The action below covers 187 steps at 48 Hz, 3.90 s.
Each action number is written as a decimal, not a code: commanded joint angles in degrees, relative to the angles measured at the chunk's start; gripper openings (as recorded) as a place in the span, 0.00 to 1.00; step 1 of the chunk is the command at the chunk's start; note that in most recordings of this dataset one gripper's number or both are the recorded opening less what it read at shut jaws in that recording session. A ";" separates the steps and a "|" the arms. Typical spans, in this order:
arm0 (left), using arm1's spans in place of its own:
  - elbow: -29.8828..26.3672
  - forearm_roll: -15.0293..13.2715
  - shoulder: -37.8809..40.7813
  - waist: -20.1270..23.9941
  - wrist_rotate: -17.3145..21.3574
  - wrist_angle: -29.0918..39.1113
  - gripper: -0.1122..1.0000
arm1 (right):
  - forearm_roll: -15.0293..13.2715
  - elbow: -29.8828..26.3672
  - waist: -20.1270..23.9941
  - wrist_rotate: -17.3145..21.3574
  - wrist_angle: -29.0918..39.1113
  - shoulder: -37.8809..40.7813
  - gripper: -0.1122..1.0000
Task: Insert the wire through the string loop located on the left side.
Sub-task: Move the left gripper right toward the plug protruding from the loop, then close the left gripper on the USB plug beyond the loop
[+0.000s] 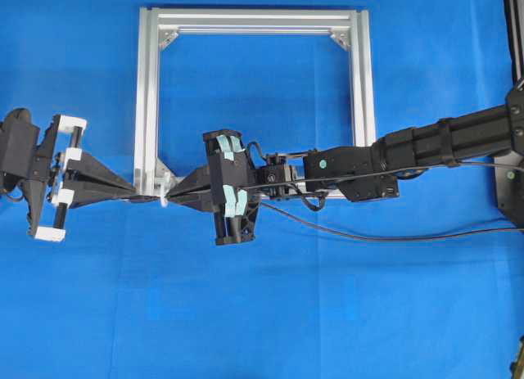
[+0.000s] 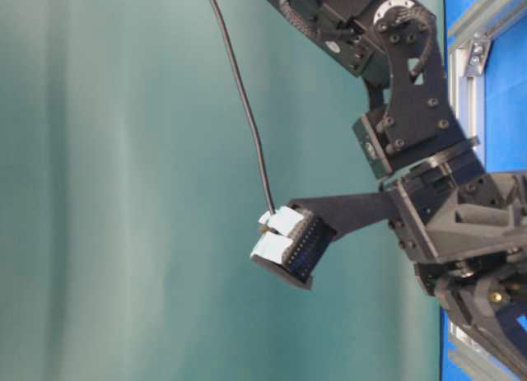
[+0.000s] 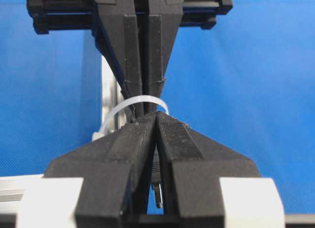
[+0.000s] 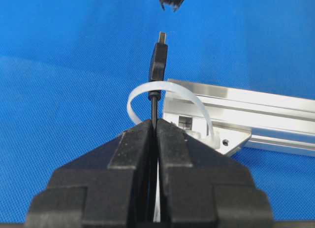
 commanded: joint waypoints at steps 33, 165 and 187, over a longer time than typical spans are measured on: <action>-2.46 0.09 1.23 -0.18 -1.67 3.69 0.94 | 0.00 -0.97 -0.09 0.00 -0.18 -1.23 0.10; -6.24 0.09 13.10 0.26 -1.58 4.39 0.17 | 0.44 -0.70 0.00 0.35 1.32 -1.23 0.78; -1.32 0.09 6.33 -0.70 -2.46 5.98 0.17 | 0.53 -0.62 0.18 0.35 2.20 -1.23 0.93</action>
